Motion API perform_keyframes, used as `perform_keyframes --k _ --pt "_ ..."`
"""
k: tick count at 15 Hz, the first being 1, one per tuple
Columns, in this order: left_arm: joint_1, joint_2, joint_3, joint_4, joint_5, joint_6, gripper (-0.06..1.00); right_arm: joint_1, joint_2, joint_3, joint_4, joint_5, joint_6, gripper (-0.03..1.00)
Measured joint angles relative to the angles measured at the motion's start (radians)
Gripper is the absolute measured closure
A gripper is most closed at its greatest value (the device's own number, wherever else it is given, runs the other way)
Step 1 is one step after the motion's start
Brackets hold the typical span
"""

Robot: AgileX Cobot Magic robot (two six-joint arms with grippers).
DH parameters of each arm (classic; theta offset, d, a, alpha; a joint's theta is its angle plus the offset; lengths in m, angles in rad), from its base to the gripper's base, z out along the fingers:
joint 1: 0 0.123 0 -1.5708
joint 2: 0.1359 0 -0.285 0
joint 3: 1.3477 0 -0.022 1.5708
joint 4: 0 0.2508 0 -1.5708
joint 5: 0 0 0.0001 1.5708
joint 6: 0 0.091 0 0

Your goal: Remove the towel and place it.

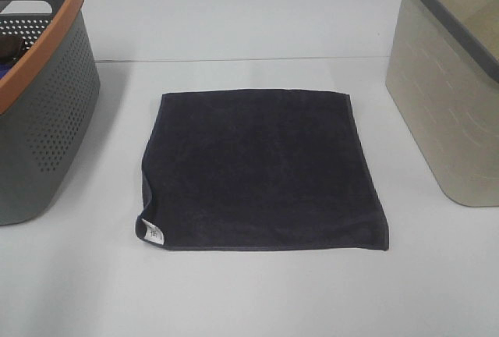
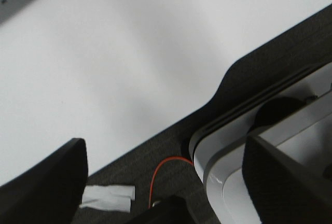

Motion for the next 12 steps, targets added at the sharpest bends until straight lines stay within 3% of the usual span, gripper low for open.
perform_keyframes --k 3,9,12 --pt "0.0 -0.114 0.04 -0.007 -0.059 0.037 0.17 0.0 -0.148 0.006 0.0 -0.028 -0.009 0.22" --pt "0.0 -0.19 0.07 -0.06 -0.041 0.137 0.17 0.0 -0.389 0.011 0.069 -0.039 -0.136 0.22" --pt "0.0 -0.19 0.07 -0.098 -0.036 0.158 0.17 0.0 -0.4 0.044 0.095 -0.097 -0.154 0.22"
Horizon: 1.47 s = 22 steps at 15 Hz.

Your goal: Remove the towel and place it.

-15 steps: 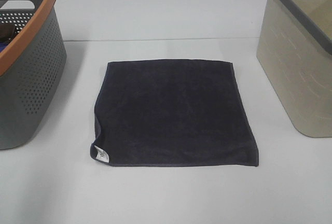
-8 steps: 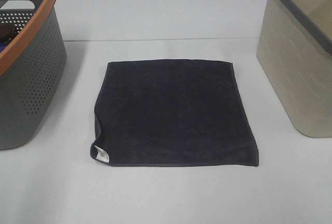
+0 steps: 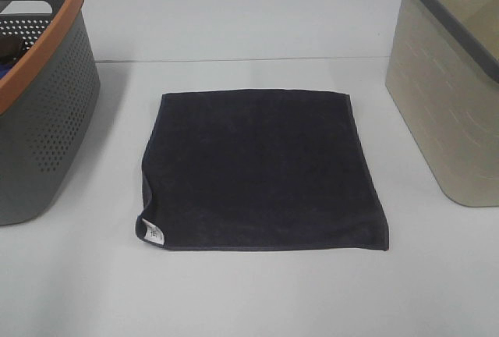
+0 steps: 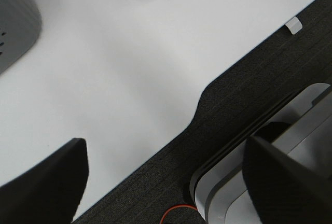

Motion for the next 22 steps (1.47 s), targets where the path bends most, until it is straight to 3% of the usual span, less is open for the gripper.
perform_keyframes --k 16,17,19,22 --pt "0.004 -0.002 0.0 -0.003 0.001 0.023 0.17 0.0 0.0 0.006 0.002 -0.02 -0.005 0.22" --pt "0.037 -0.013 0.0 -0.007 0.002 0.023 0.17 0.0 0.0 0.006 0.002 -0.02 -0.005 0.22" --pt "0.181 -0.076 0.0 -0.005 0.003 0.023 0.17 -0.026 0.0 0.006 0.003 -0.02 -0.005 0.22" --pt "0.383 -0.237 0.0 -0.002 0.003 0.023 0.17 -0.17 0.0 0.006 0.003 -0.02 -0.005 0.22"
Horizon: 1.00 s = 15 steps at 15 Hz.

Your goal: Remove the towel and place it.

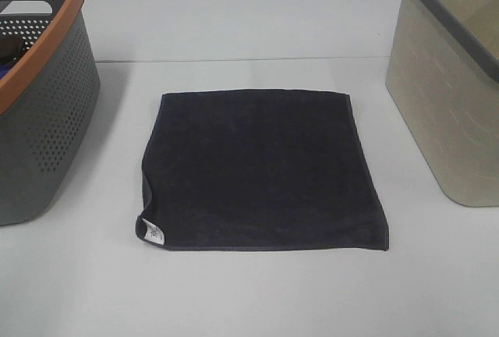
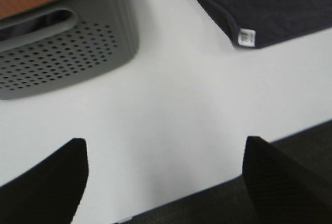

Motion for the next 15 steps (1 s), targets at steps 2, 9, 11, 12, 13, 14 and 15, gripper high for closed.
perform_keyframes --k 2,9,11,12,13,14,15 --pt "0.064 -0.121 0.0 0.0 0.0 0.0 0.17 -0.077 0.0 0.0 0.0 0.0 0.0 0.22" --pt "0.086 -0.303 0.0 0.0 0.002 0.0 0.17 -0.108 -0.01 0.0 0.0 0.0 0.0 0.22" --pt "0.086 -0.303 0.0 0.0 0.002 0.0 0.17 -0.14 -0.056 0.0 0.0 -0.001 0.001 0.22" --pt "0.086 -0.303 0.0 0.0 0.002 0.0 0.17 -0.172 -0.083 0.0 0.0 -0.002 0.001 0.22" --pt "0.086 -0.303 0.0 0.0 0.003 0.0 0.17 -0.202 -0.098 0.0 0.0 -0.001 0.001 0.22" --pt "0.086 -0.303 0.0 0.0 0.003 0.0 0.17 -0.218 -0.099 0.0 0.0 -0.002 0.001 0.22" --pt "0.086 -0.303 0.0 0.0 0.003 0.0 0.17 -0.223 -0.101 0.0 0.0 -0.002 0.002 0.22"
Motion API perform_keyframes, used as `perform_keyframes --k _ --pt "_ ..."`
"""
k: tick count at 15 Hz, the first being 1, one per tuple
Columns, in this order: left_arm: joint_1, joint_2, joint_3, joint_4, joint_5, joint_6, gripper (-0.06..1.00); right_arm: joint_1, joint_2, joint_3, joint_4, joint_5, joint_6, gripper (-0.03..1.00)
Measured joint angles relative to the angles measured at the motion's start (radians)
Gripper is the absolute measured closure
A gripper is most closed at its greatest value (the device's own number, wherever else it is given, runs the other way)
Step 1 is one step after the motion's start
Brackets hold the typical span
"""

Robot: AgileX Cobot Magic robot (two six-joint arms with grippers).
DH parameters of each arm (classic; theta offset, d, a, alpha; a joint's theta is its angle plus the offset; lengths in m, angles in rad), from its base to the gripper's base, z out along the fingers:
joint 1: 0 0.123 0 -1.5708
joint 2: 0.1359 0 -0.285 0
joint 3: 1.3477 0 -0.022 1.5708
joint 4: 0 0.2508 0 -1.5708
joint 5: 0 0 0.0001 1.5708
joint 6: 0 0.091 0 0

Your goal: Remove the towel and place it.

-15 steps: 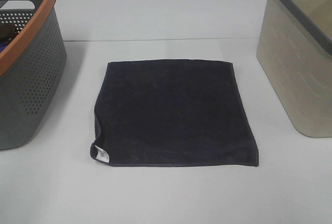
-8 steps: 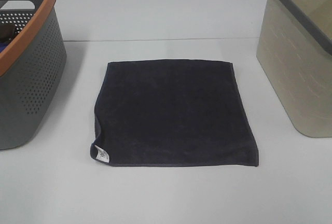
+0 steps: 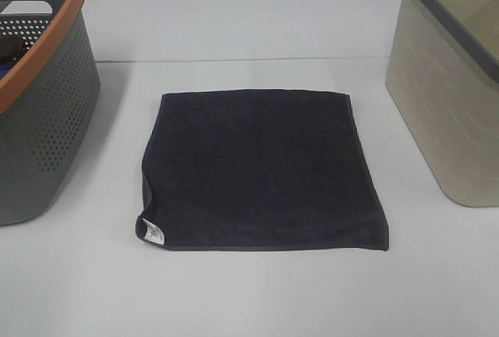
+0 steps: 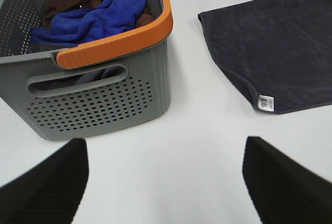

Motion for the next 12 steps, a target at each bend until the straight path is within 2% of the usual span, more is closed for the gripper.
perform_keyframes --k 12 --pt "0.0 -0.001 0.0 0.0 0.0 0.001 0.17 0.0 -0.003 0.0 0.0 0.0 0.0 0.22"
